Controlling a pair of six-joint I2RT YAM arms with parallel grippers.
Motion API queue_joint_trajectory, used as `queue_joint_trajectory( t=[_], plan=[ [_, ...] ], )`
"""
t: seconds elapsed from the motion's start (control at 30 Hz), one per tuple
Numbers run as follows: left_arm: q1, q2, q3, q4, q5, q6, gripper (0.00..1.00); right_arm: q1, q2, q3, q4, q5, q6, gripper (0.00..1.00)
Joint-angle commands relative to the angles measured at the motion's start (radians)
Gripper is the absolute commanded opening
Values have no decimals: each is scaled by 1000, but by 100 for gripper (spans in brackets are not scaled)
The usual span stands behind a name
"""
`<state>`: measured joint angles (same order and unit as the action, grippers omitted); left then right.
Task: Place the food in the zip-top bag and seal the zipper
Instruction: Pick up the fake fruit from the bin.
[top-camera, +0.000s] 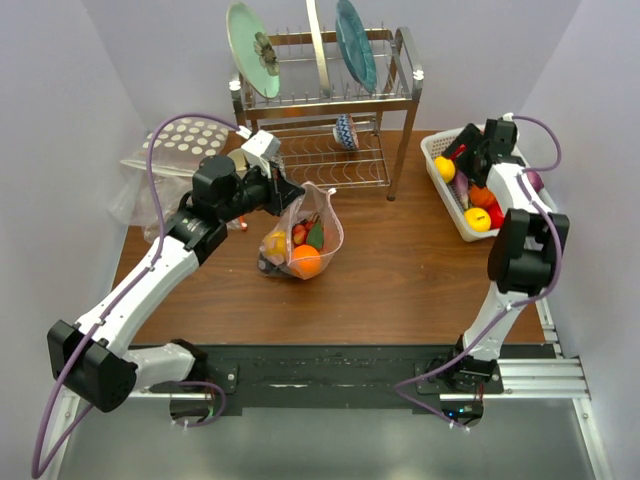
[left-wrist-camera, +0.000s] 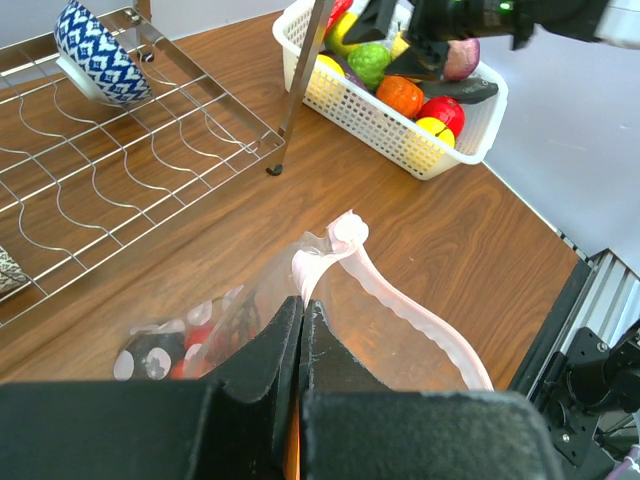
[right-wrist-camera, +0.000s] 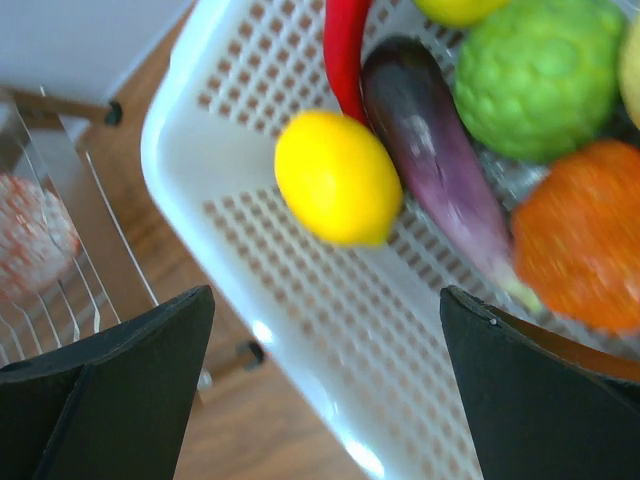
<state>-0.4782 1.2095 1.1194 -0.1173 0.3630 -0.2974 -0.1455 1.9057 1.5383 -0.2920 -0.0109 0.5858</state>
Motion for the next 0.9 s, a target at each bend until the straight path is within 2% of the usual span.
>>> queue_joint_trajectory(
  t=[0.0, 0.4, 0.57, 0.63, 0.7, 0.87],
  plan=[
    [6, -2, 17, 47, -2, -6, 0, -9, 85, 129, 67, -57, 83, 99],
    [6, -1, 20, 47, 2, -5, 0, -11, 280, 204, 90, -60, 114, 98],
    [6, -2, 20, 50, 16, 0, 0, -9, 323, 243, 103, -93, 105, 79],
    [6, -5, 17, 54, 22, -2, 0, -9, 320, 256, 91, -98, 100, 78],
    [6, -7, 19, 54, 21, -2, 0, -9, 288, 250, 91, -98, 85, 72],
    [6, -8, 19, 51, 13, 0, 0, -9, 132, 137, 126, -44, 51, 72]
  ],
)
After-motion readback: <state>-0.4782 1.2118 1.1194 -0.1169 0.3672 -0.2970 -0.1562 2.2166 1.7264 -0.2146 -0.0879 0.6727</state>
